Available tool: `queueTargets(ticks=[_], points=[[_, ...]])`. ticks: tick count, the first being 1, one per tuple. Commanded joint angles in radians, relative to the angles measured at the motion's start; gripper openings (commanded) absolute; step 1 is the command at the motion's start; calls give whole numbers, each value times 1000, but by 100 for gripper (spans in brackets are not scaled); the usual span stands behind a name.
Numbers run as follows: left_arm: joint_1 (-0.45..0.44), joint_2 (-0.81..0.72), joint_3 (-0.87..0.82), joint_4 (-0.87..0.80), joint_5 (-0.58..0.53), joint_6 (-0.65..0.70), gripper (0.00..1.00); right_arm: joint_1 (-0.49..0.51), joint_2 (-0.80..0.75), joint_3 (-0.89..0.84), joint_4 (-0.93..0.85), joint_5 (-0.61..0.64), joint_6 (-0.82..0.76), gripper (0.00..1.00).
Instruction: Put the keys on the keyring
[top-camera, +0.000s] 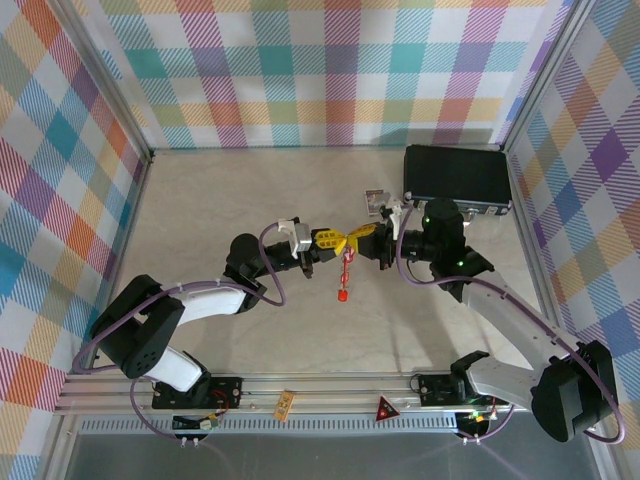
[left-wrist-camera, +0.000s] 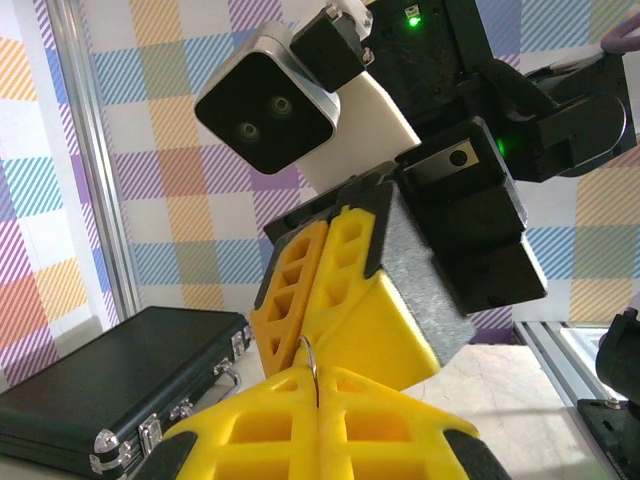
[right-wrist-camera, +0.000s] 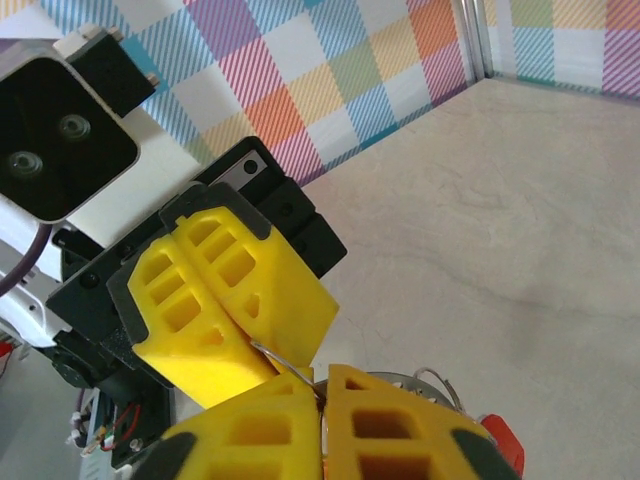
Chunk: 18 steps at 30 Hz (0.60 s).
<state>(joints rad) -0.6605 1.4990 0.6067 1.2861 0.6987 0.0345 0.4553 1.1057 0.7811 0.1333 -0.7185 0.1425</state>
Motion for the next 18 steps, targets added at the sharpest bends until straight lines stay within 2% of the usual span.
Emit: queueTargets(ticks=[1,7,11,13,18], points=[[-8,-8,34,53,40,-21,0,-6,0,31,16,-27,-7,2],[-6,8,44,52,21,-56,0,-7,-36,18,-12,11,-38,0],[2,14,51,49,-2,-84,13,-7,-56,14,-42,45,-62,0],[7,15,51,48,-28,-96,25,-8,-65,18,-63,59,-74,0],[24,14,54,36,-39,-118,27,-8,-82,18,-101,99,-104,0]])
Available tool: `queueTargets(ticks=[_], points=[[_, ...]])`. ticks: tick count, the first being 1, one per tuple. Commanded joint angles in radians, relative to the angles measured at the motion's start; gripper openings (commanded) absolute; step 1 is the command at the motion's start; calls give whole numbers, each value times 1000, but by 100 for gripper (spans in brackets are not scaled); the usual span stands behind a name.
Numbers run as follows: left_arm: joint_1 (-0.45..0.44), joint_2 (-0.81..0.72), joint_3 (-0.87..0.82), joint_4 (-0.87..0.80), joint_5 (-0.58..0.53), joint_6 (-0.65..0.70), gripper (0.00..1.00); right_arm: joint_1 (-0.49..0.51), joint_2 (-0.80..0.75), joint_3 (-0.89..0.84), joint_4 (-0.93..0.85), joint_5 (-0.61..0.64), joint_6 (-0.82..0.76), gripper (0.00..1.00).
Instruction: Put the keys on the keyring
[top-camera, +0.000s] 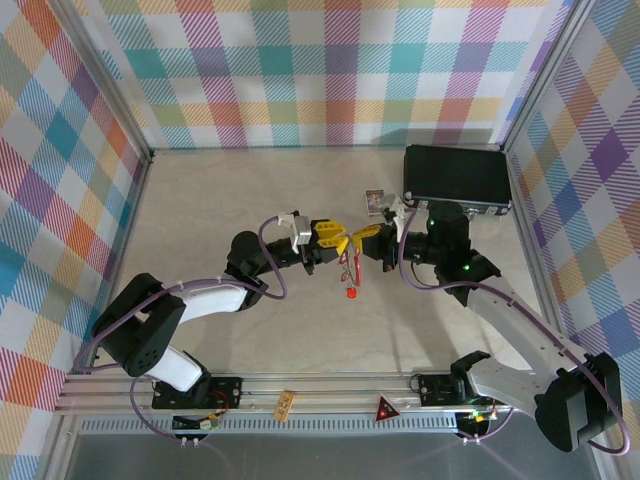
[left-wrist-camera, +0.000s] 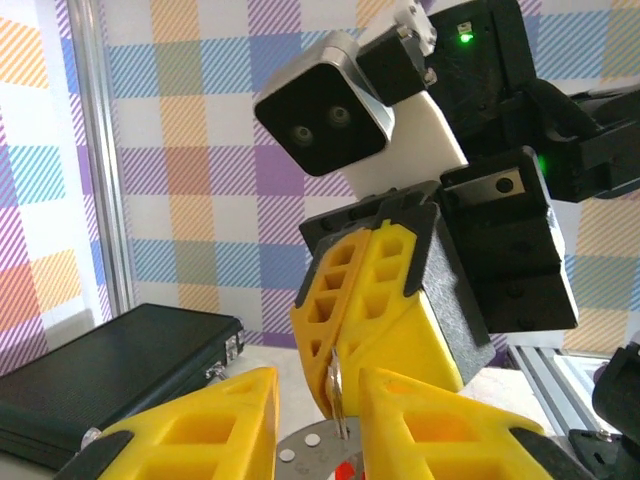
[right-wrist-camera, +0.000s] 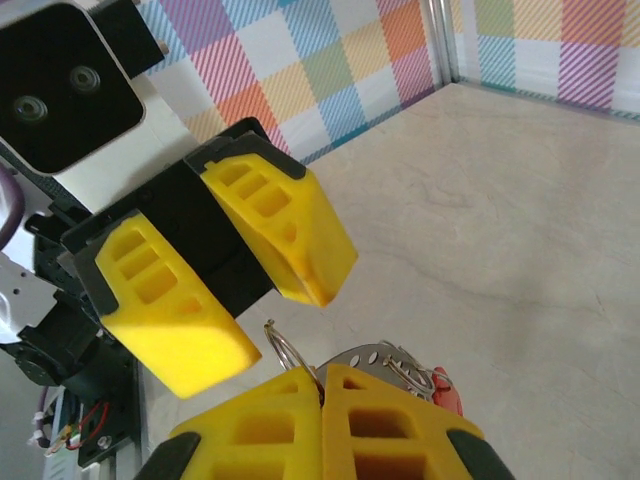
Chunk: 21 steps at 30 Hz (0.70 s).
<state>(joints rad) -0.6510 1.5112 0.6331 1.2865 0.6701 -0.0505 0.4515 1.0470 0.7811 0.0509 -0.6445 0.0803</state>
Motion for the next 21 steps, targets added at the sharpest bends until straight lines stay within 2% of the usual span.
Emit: queueTargets(ticks=[1,7,9,11,21], points=[[19,-2,28,28,-4,-34,27,-5,-27,18,-24,31,-48,0],[34,-30,13,-7,-62,-25,29,-5,-27,32,-67,49,-82,0],[37,-50,8,-47,-98,-18,33,-5,-29,35,-79,59,-91,0],[39,-83,9,-113,-114,12,31,-4,-28,42,-98,61,-106,0],[26,-295,63,-681,-268,194,26,9,1,87,-175,78,-161,0]])
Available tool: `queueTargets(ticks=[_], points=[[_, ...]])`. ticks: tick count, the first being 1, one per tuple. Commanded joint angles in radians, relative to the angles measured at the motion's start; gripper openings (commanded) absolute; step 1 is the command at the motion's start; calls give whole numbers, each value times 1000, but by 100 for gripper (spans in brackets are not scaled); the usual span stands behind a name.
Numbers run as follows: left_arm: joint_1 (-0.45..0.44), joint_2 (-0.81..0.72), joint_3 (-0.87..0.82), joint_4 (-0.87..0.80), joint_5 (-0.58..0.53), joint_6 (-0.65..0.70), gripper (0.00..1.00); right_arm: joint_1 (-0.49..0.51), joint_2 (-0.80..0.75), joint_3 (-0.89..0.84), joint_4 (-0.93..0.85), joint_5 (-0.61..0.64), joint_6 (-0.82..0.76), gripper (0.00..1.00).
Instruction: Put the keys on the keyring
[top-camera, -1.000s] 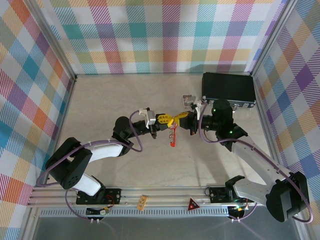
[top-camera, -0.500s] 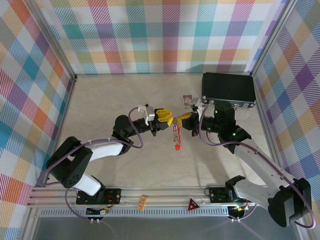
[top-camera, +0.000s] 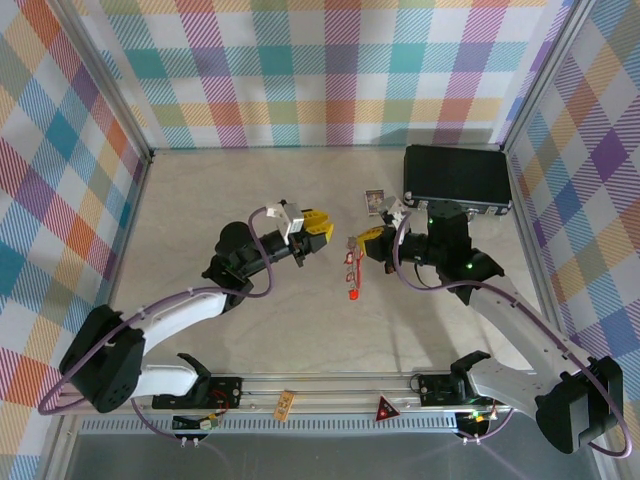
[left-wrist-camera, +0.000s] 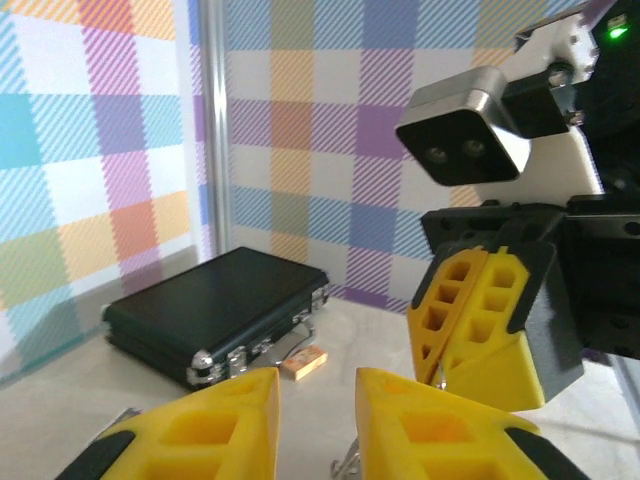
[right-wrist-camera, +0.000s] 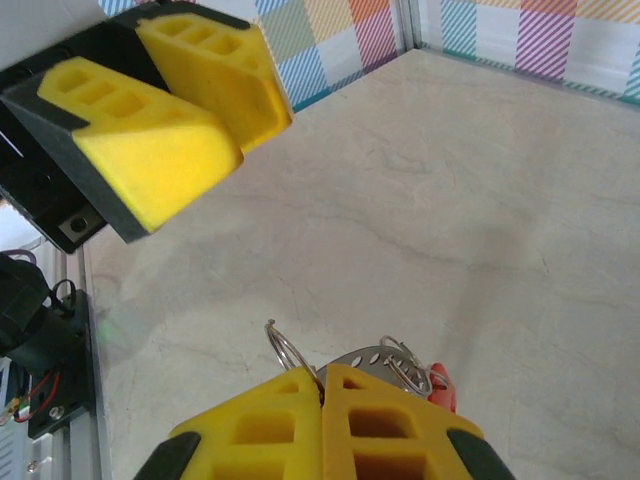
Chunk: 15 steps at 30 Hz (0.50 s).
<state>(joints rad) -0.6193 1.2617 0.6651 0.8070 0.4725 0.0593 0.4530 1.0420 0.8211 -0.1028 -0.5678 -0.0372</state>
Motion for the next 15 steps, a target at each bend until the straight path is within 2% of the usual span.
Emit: queueTargets(ticks=[1,10,15], points=[[-8,-54,30,-224,-76,97,26,14,6,56,-35,13,-50,0],[-10,-42,37,-279,-1,167,26,117,74,217,-298,186,-260,0],[-8,-26,42,-269,33,193,26,134,103,279,-385,263,-353,0]])
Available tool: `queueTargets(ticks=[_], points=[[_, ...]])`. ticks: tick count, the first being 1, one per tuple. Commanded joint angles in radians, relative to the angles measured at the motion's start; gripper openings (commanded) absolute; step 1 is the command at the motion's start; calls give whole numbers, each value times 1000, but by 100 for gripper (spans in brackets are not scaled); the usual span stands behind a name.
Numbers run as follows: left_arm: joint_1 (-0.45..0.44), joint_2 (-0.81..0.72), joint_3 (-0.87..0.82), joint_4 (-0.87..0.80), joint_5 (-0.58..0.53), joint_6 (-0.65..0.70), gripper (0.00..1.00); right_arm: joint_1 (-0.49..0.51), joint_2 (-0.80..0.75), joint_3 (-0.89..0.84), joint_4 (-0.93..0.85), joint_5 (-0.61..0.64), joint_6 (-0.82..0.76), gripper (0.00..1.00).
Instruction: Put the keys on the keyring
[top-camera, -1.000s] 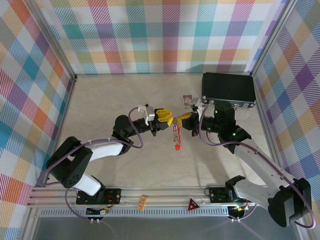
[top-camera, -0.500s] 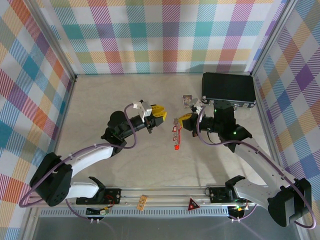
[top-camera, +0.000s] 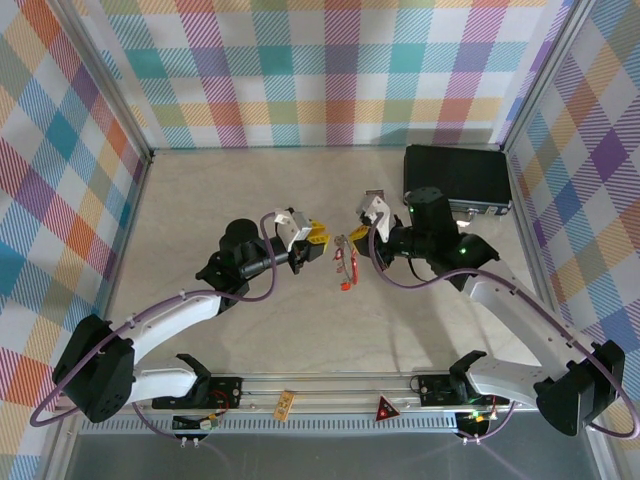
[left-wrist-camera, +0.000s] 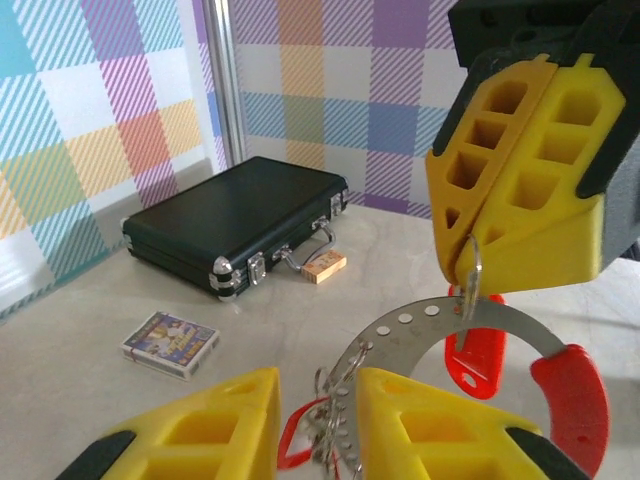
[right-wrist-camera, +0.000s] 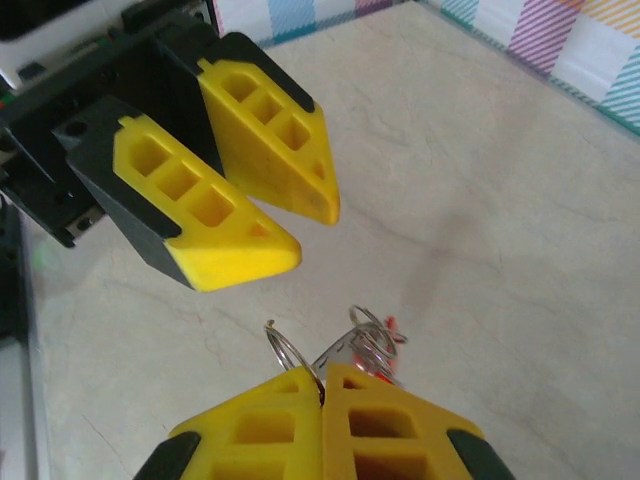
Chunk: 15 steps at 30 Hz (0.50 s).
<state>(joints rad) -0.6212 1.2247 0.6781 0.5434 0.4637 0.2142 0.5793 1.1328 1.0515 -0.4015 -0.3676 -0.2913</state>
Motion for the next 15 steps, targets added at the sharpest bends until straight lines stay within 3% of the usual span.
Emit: queueTargets(ticks=[1,10,15], points=[[-6,15,29,-3,43,39,26,11,21,63,-106,79,-117,0],[-6,74,33,75,161,6,27,99,50,85,-154,277,-240,0],[-8,108,41,92,213,-4,27,120,50,85,-149,316,-252,0]])
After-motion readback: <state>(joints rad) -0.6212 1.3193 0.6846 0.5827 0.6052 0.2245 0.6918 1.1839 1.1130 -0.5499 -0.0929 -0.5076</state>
